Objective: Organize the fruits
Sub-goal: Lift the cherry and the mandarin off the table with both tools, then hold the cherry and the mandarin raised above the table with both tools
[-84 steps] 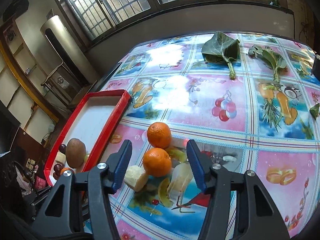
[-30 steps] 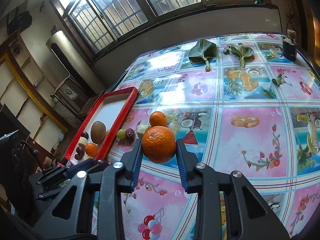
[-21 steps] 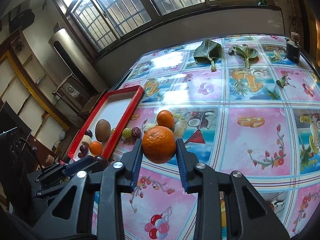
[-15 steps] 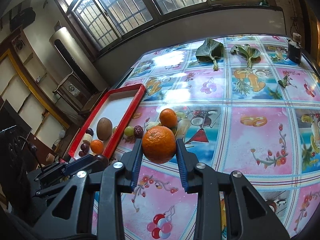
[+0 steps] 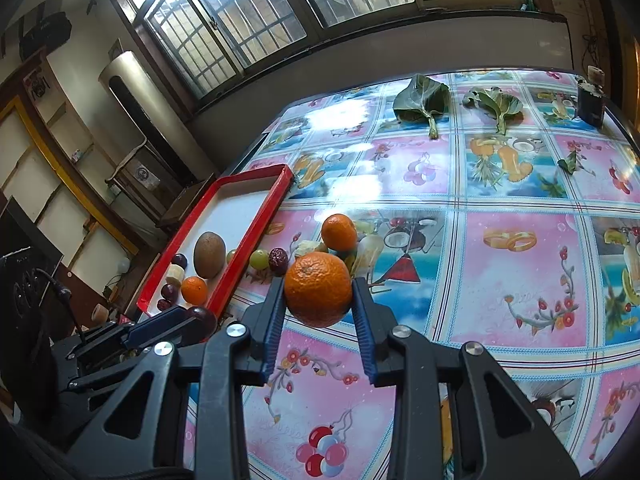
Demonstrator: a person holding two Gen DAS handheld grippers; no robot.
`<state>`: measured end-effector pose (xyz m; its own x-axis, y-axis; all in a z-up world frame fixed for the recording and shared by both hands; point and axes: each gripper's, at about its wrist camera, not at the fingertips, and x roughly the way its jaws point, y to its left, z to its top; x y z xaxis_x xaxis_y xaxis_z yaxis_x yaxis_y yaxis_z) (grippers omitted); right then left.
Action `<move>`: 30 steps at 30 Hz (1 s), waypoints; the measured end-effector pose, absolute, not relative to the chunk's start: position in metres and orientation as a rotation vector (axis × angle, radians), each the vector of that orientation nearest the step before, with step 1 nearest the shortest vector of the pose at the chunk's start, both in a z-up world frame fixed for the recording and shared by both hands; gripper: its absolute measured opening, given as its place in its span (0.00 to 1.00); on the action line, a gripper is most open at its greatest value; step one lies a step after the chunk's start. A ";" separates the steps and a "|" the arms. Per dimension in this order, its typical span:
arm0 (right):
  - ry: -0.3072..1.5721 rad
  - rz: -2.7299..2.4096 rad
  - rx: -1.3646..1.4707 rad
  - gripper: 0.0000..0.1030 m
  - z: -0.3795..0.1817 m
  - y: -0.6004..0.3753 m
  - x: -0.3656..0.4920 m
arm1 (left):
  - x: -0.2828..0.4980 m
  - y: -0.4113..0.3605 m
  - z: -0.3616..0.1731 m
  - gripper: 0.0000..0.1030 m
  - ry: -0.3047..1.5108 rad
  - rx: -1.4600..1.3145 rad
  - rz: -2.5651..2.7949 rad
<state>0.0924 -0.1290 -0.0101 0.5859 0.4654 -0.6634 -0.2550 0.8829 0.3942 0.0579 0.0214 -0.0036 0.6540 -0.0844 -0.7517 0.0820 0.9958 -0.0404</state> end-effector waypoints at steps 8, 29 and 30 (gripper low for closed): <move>0.848 0.425 0.269 0.34 -0.011 -0.128 0.092 | 0.054 0.019 -0.003 0.22 0.851 0.000 -0.099; 0.817 0.302 0.318 0.34 -0.012 -0.197 0.044 | 0.056 -0.033 -0.011 0.22 0.888 0.039 -0.220; 0.812 0.290 0.326 0.34 -0.012 -0.204 0.039 | 0.056 -0.038 -0.011 0.22 0.889 0.046 -0.228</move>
